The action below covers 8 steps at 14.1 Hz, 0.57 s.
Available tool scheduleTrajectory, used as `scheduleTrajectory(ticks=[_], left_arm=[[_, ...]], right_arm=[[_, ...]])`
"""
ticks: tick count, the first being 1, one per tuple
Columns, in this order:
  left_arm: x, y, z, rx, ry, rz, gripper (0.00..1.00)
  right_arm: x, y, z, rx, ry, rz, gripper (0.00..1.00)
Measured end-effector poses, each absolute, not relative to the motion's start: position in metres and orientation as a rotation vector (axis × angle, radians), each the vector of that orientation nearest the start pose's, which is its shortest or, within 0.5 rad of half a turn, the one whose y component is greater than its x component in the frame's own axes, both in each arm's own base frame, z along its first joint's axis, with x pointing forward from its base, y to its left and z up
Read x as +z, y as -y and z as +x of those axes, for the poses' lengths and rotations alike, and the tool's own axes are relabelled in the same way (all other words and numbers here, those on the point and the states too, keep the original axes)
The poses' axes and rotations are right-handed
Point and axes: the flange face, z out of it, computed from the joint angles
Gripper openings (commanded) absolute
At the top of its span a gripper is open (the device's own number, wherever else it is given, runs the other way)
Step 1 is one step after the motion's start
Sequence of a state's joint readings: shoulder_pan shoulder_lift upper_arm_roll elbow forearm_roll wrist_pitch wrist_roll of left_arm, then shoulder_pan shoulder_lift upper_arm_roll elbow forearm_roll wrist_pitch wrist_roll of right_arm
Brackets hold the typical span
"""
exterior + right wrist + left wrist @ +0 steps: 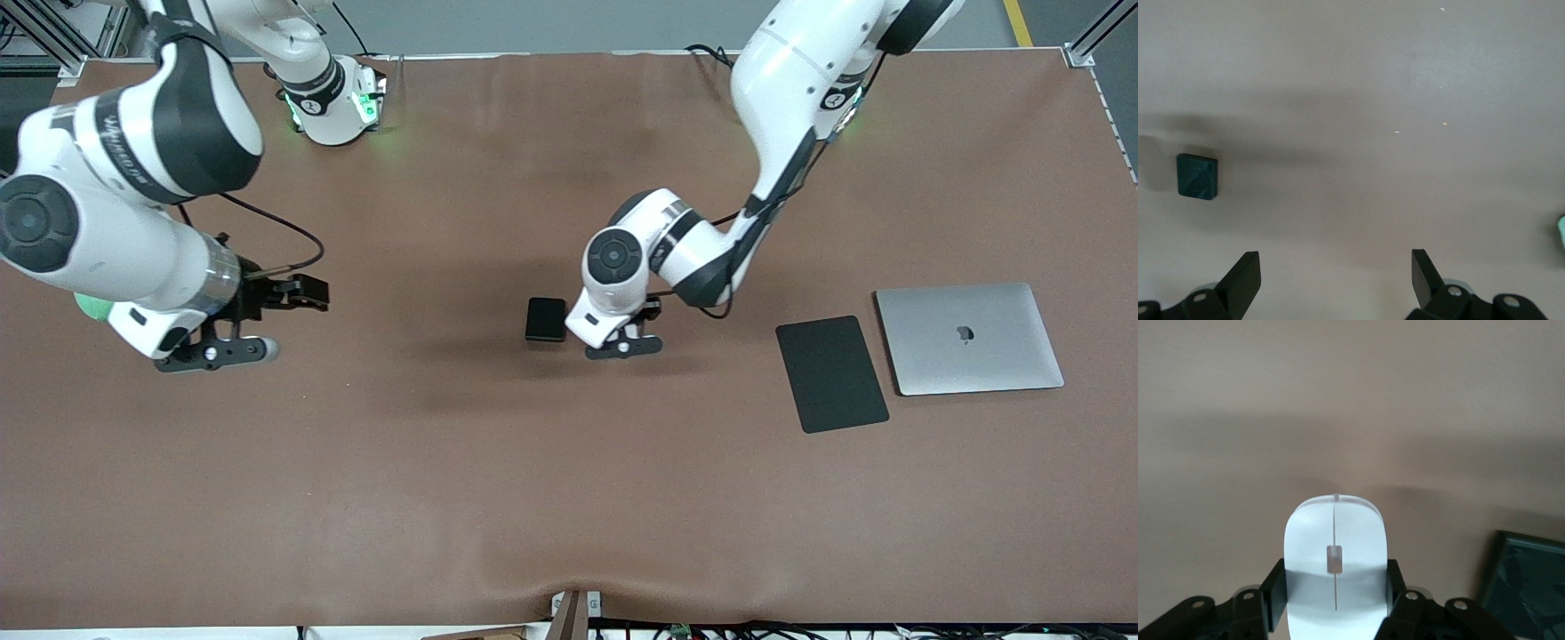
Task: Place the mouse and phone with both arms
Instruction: 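Carry the mouse with the left gripper while the right gripper nears the phone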
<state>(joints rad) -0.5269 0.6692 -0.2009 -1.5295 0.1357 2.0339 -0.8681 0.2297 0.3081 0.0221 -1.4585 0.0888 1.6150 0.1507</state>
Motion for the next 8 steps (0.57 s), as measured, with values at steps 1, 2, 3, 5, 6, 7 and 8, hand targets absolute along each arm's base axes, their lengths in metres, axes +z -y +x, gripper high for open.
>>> scheduleTrajectory(ticks=[1,2,3,5,6,7,8], left_arm=[[0.279,0.419,0.545,0.173,0.17,-3.023,0.11],[0.298,0.399,0.556,0.168,0.174,-3.022,0.11],[0.315,0.376,0.569,0.158,0.175,-3.026,0.11],[0.336,0.321,0.595,0.145,0.154,-3.038,0.11],[0.342,0.29,0.608,0.144,0.138,-3.043,0.11],[0.345,0.258,0.62,0.148,0.126,-3.048,0.11],[0.346,0.228,0.629,0.156,0.112,-3.052,0.11]], right_arm=[[0.492,-0.179,0.616,0.254,0.119,-3.058,1.0],[0.487,-0.191,0.616,0.253,0.102,-3.055,1.0],[0.481,-0.204,0.615,0.254,0.088,-3.056,1.0],[0.468,-0.23,0.611,0.265,0.075,-3.061,1.0],[0.462,-0.244,0.609,0.267,0.072,-3.064,1.0],[0.455,-0.257,0.607,0.265,0.072,-3.066,1.0],[0.448,-0.269,0.605,0.259,0.071,-3.068,1.0]])
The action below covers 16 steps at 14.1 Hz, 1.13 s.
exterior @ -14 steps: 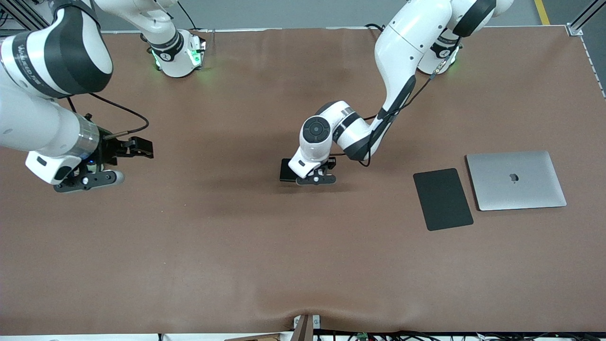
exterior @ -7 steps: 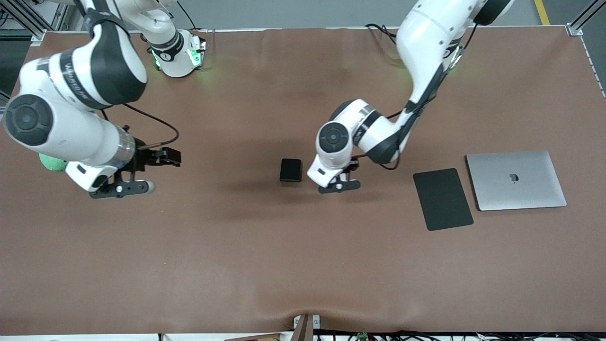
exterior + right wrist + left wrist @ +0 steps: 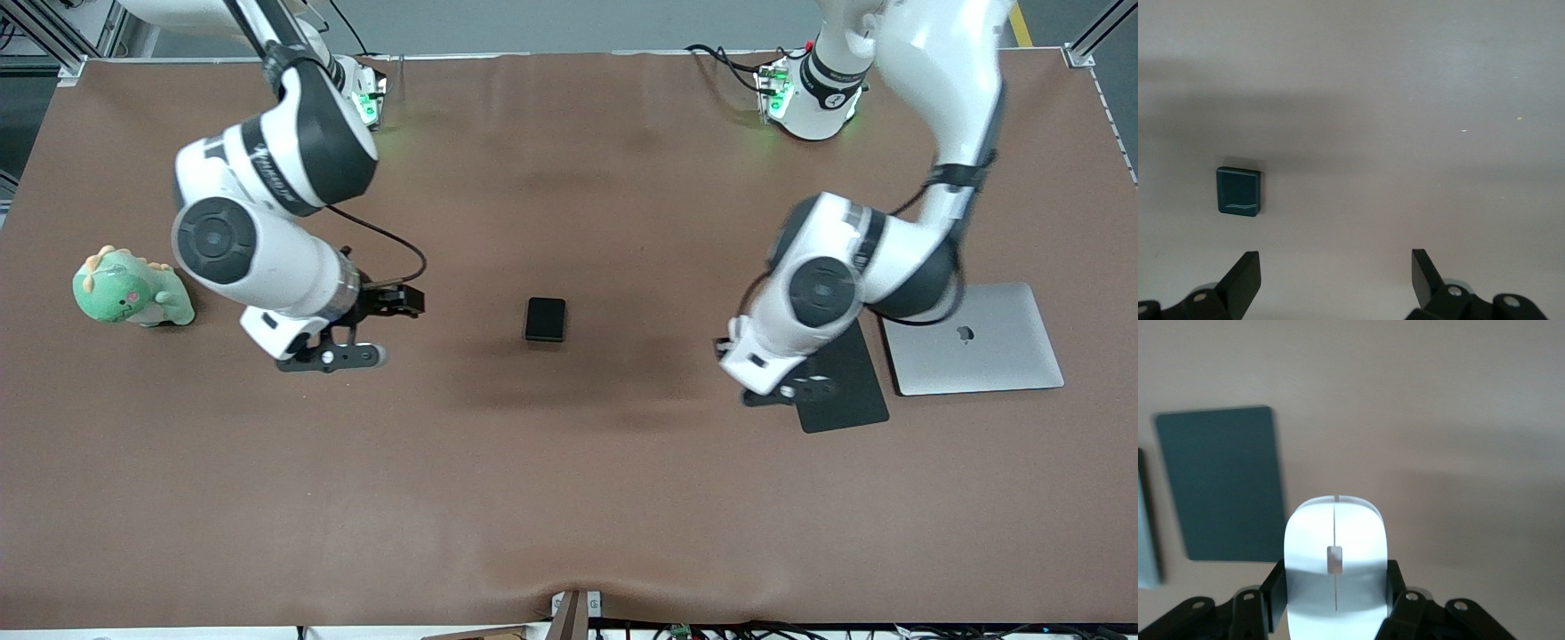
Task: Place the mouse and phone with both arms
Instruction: 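Carry the mouse with the left gripper while the right gripper nears the phone, then grasp the phone with the right gripper while the left gripper lowers the mouse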
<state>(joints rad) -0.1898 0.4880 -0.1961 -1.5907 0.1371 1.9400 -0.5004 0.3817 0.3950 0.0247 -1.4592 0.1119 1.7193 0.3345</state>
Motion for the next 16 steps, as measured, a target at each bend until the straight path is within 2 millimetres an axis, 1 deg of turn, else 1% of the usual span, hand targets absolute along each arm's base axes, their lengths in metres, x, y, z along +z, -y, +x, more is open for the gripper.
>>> scheduleTrajectory(ticks=[2,3,4,5,8,10,11,13,16], left_arm=[[0.343,0.174,0.641,0.184,0.065,-3.058,0.12],[0.339,0.149,0.644,0.203,0.056,-3.059,0.11],[0.335,0.131,0.644,0.224,0.052,-3.058,0.12],[0.329,0.12,0.64,0.244,0.05,-3.055,0.13],[0.311,0.112,0.623,0.26,0.051,-3.051,0.13],[0.298,0.104,0.61,0.247,0.053,-3.056,0.13],[0.29,0.101,0.603,0.244,0.056,-3.057,0.13],[0.275,0.092,0.594,0.232,0.071,-3.064,0.13],[0.255,0.08,0.584,0.201,0.094,-3.079,0.13]], right_arm=[[0.431,-0.292,0.603,0.254,0.085,-3.069,1.0],[0.42,-0.305,0.601,0.253,0.086,-3.071,1.0],[0.41,-0.317,0.598,0.251,0.081,-3.073,1.0],[0.399,-0.329,0.596,0.248,0.079,-3.075,1.0],[0.362,-0.367,0.587,0.234,0.066,-3.08,1.0],[0.332,-0.39,0.58,0.228,0.078,-3.082,1.0],[0.316,-0.398,0.578,0.228,0.083,-3.084,1.0],[0.29,-0.406,0.576,0.244,0.084,-3.086,1.0],[0.258,-0.419,0.569,0.258,0.096,-3.079,1.0]])
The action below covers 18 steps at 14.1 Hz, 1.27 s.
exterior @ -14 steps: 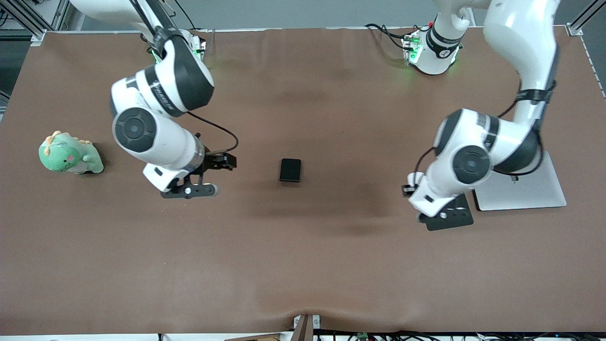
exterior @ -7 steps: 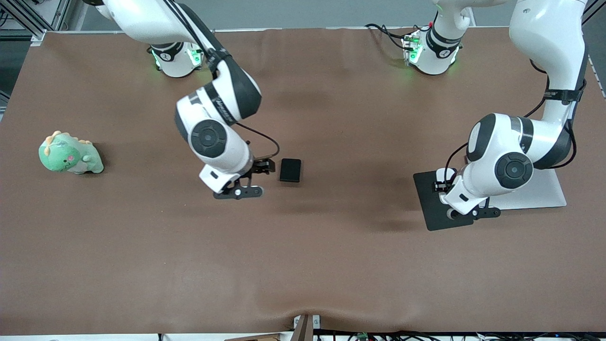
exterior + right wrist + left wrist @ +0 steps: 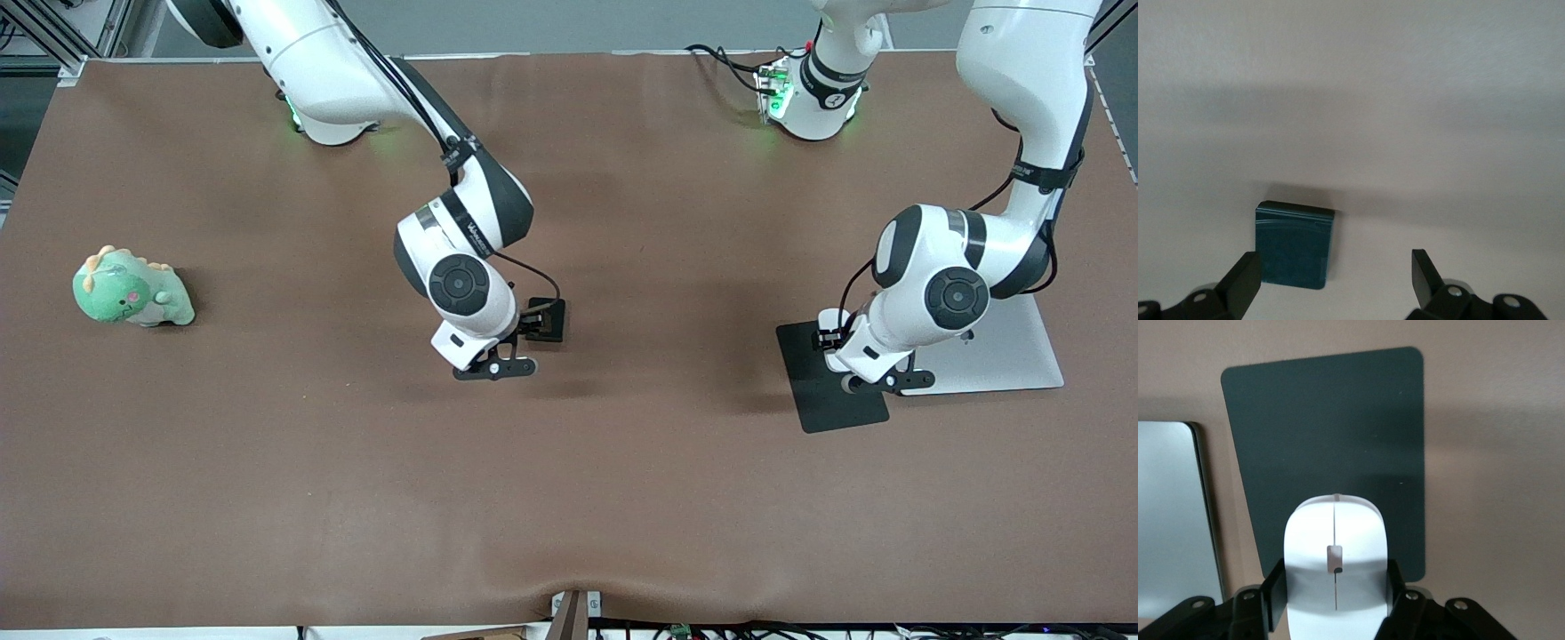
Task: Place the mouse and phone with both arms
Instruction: 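Grasp the phone with the right gripper while the left gripper lowers the mouse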
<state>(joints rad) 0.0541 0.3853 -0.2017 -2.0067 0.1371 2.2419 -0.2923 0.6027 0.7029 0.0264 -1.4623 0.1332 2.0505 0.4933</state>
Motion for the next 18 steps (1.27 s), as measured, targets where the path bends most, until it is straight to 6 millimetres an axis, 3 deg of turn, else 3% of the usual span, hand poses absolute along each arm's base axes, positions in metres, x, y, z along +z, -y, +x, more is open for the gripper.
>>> scheduleTrajectory(ticks=[6,9,14,16,17,18], left_arm=[[0.238,0.058,0.583,0.098,0.048,-3.115,0.14],[0.223,0.058,0.583,0.031,0.045,-3.136,0.14],[0.203,0.056,0.585,-0.026,0.038,-3.154,0.14],[0.197,0.052,0.586,-0.046,0.026,-3.154,0.14],[0.194,0.05,0.586,-0.051,0.022,-3.152,0.14],[0.192,0.049,0.587,-0.051,0.019,-3.15,0.14]], right_arm=[[0.207,-0.455,0.541,0.277,0.035,-3.1,1.0],[0.194,-0.468,0.527,0.272,0.019,-3.105,1.0],[0.178,-0.474,0.516,0.261,0.014,-3.107,1.0],[0.171,-0.475,0.514,0.257,0.015,-3.108,0.56],[0.169,-0.475,0.514,0.257,0.016,-3.11,0.25],[0.172,-0.475,0.515,0.252,0.018,-3.109,0.0]])
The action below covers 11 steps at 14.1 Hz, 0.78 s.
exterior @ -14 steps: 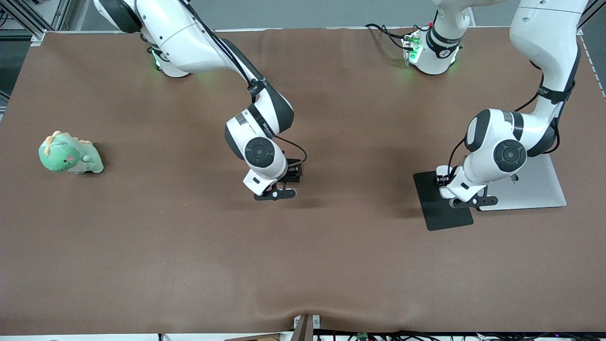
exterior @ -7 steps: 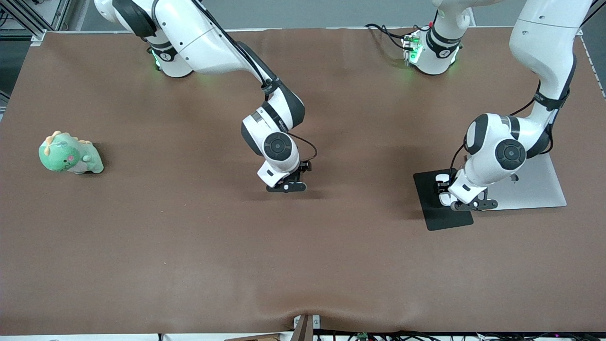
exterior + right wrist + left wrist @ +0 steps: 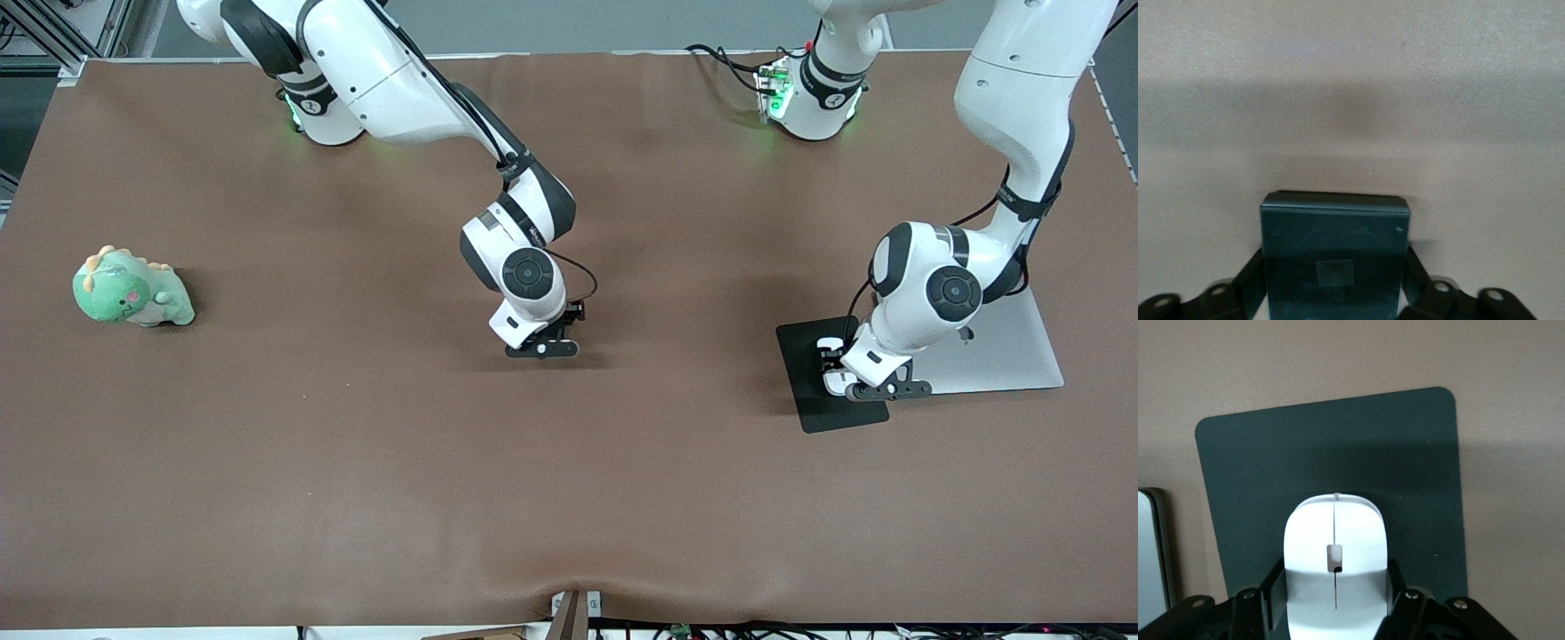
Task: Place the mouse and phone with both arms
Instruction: 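Grasp the phone with the right gripper while the left gripper lowers the mouse, then open the left gripper on the mousepad while the right gripper lifts the phone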
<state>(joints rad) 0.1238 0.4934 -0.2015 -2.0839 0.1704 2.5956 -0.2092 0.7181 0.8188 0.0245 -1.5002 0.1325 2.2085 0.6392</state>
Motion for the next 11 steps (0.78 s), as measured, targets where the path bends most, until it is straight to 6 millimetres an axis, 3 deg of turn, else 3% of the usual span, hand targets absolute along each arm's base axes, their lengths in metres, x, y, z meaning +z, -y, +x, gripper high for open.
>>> scheduleTrajectory(ticks=[4,8,9,11], left_arm=[[0.188,0.047,0.588,-0.075,0.017,-3.154,0.14],[0.188,0.048,0.589,-0.088,-0.003,-3.153,0.17],[0.188,0.048,0.59,-0.089,-0.005,-3.152,0.19],[0.187,0.048,0.59,-0.089,-0.005,-3.152,0.39]], right_arm=[[0.177,-0.474,0.521,0.228,0.012,-3.108,0.0],[0.215,-0.453,0.546,0.26,-0.045,-3.124,0.0],[0.227,-0.44,0.555,0.273,-0.075,-3.126,0.0],[0.251,-0.409,0.573,0.313,-0.146,-3.133,0.0]])
